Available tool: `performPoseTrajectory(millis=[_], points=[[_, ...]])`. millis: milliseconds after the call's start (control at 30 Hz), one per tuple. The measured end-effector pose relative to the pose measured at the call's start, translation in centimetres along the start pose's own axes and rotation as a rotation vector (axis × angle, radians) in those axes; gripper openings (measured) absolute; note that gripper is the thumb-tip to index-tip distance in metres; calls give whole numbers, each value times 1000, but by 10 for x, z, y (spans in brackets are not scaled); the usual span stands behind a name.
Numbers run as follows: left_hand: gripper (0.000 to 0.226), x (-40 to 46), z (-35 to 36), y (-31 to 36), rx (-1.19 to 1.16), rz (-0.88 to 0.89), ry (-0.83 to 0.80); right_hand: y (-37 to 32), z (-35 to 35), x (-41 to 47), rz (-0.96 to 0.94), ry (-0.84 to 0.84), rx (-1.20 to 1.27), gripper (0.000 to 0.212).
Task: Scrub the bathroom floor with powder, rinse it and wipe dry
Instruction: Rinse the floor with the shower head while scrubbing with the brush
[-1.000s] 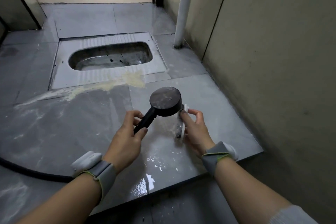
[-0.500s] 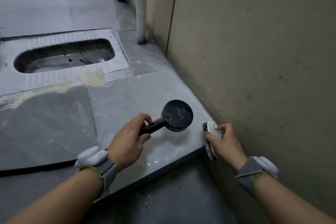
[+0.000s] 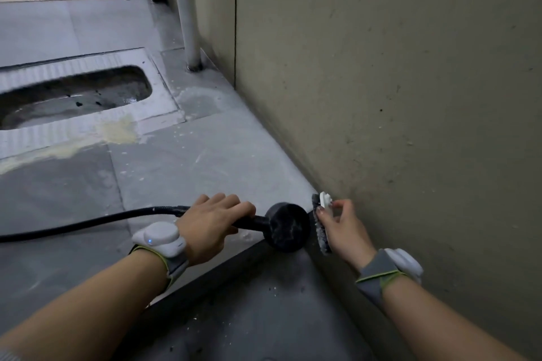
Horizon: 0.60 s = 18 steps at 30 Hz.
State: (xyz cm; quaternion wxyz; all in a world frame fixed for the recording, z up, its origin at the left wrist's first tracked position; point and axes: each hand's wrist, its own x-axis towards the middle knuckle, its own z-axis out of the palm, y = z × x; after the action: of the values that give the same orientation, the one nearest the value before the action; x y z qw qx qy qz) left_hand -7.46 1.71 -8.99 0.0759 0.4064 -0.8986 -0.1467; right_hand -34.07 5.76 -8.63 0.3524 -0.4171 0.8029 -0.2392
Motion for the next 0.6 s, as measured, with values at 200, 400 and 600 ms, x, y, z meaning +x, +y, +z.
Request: performPoseTrajectory(millis=[200, 400, 600], points=[[34, 24, 3, 13, 39, -11, 27, 6, -3, 2, -25, 122, 0, 35], [30, 43, 4, 15, -45, -122, 65, 2, 4, 10, -25, 202, 65, 31], [36, 47, 10, 10, 69, 27, 30, -9, 15, 15, -164, 268, 28, 39]])
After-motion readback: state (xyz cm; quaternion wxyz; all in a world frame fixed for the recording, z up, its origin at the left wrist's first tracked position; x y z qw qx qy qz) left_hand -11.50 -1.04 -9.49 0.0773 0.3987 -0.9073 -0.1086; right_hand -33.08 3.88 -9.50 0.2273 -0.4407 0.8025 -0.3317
